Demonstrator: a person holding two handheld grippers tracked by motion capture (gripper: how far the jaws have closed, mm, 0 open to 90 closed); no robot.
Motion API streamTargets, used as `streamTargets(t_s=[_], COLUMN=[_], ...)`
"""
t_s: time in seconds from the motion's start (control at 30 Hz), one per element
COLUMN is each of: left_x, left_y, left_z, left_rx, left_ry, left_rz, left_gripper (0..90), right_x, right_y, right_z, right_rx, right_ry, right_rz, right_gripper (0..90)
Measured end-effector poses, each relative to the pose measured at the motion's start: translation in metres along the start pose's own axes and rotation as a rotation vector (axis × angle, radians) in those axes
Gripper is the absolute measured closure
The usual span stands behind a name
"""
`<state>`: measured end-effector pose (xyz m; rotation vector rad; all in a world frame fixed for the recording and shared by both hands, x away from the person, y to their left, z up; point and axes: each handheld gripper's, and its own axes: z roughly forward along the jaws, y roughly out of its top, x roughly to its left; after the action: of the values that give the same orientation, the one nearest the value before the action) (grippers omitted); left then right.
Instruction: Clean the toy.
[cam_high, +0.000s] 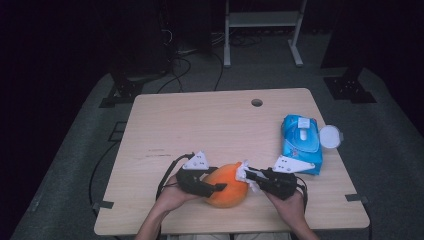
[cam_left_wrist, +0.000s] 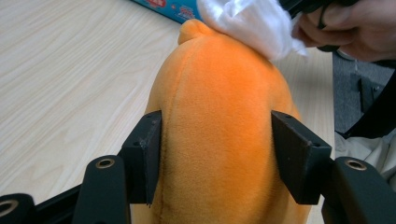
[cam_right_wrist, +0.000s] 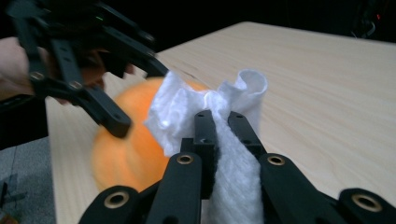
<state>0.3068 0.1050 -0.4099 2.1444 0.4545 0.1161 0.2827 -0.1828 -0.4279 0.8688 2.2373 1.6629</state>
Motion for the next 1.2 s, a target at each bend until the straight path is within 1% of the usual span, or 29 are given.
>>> streamTargets(t_s=[0.03,0.1,0.13,0.17,0.23,0.3,0.33,0.4,0.47,0.5,0.57,0.63,0.7,0.73,0.8,0.83,0.87,0.93,0.97,1.0,1.03,1.07,1.13,1.2], left_x=[0.0,-0.003,-0.004,-0.006,-0.008,-0.01,-0.011,-0.01,-0.012,-0.013,-0.016,-0.02,-0.022,-0.021,-0.021,-0.022,-0.023,-0.026,-0.027,-0.028,-0.029,-0.029,-0.027,-0.024], left_y=[0.0,0.0,0.001,0.002,0.002,0.003,0.003,0.003,0.004,0.005,0.006,0.007,0.009,0.009,0.009,0.009,0.01,0.011,0.011,0.011,0.012,0.011,0.012,0.014], left_z=[0.0,0.001,0.002,0.002,0.003,0.004,0.005,0.005,0.005,0.006,0.008,0.01,0.011,0.012,0.013,0.014,0.014,0.015,0.016,0.017,0.017,0.016,0.015,0.014], left_rx=[-0.001,-0.006,-0.004,-0.001,-0.001,-0.003,-0.001,-0.002,-0.002,0.002,-0.001,0.0,0.009,0.006,-0.003,-0.002,-0.001,0.001,0.002,0.004,0.007,0.002,-0.007,-0.018], left_ry=[-0.001,-0.001,-0.004,-0.007,-0.013,-0.017,-0.014,-0.012,-0.013,-0.013,-0.016,-0.02,-0.013,-0.014,-0.017,-0.018,-0.019,-0.022,-0.024,-0.023,-0.02,-0.021,-0.032,-0.031], left_rz=[0.001,0.025,0.038,0.055,0.078,0.093,0.091,0.082,0.093,0.104,0.113,0.13,0.142,0.138,0.126,0.128,0.133,0.141,0.145,0.149,0.151,0.144,0.128,0.097], left_gripper=[39.3,39.2,39.1,39.1,39.1,39.2,39.1,39.0,39.1,38.9,38.7,38.8,38.5,38.3,38.1,37.9,37.6,37.2,37.2,37.0,36.5,36.1,33.9,26.6], right_x=[-0.005,-0.011,-0.012,-0.011,-0.007,-0.005,-0.006,-0.01,-0.015,-0.013,-0.004,0.002,0.005,0.002,-0.006,-0.008,-0.006,0.003,0.008,0.012,0.015,0.015,0.007,0.001], right_y=[-0.003,-0.008,-0.009,-0.007,-0.001,0.003,0.003,-0.001,-0.005,-0.004,0.003,0.009,0.01,0.008,0.003,0.002,0.003,0.007,0.009,0.011,0.011,0.011,0.008,0.006], right_z=[0.0,0.001,0.001,0.001,0.0,-0.002,-0.002,-0.002,-0.002,-0.003,-0.004,-0.005,-0.003,-0.003,-0.003,-0.004,-0.004,-0.004,-0.003,-0.001,0.0,0.001,0.0,-0.004], right_rx=[0.009,0.024,0.02,0.016,0.0,-0.021,-0.022,-0.009,-0.005,-0.007,-0.022,-0.048,-0.028,-0.025,-0.017,-0.018,-0.019,-0.024,-0.032,-0.031,-0.021,-0.017,-0.016,-0.011], right_ry=[-0.01,-0.026,-0.026,-0.028,-0.03,-0.02,-0.022,-0.032,-0.039,-0.04,-0.045,-0.024,-0.033,-0.035,-0.041,-0.042,-0.043,-0.036,-0.017,-0.01,-0.015,-0.018,-0.018,-0.05], right_rz=[0.021,0.057,0.068,0.07,0.046,0.045,0.045,0.063,0.083,0.083,0.041,0.011,-0.02,-0.013,0.028,0.043,0.042,0.01,-0.003,-0.022,-0.04,-0.047,-0.015,-0.013], right_gripper=[82.5,82.6,82.5,82.5,82.5,82.5,82.5,82.6,82.6,82.5,82.5,82.5,82.6,82.6,82.6,82.6,82.6,82.7,82.7,82.7,82.8,82.8,82.9,83.0])
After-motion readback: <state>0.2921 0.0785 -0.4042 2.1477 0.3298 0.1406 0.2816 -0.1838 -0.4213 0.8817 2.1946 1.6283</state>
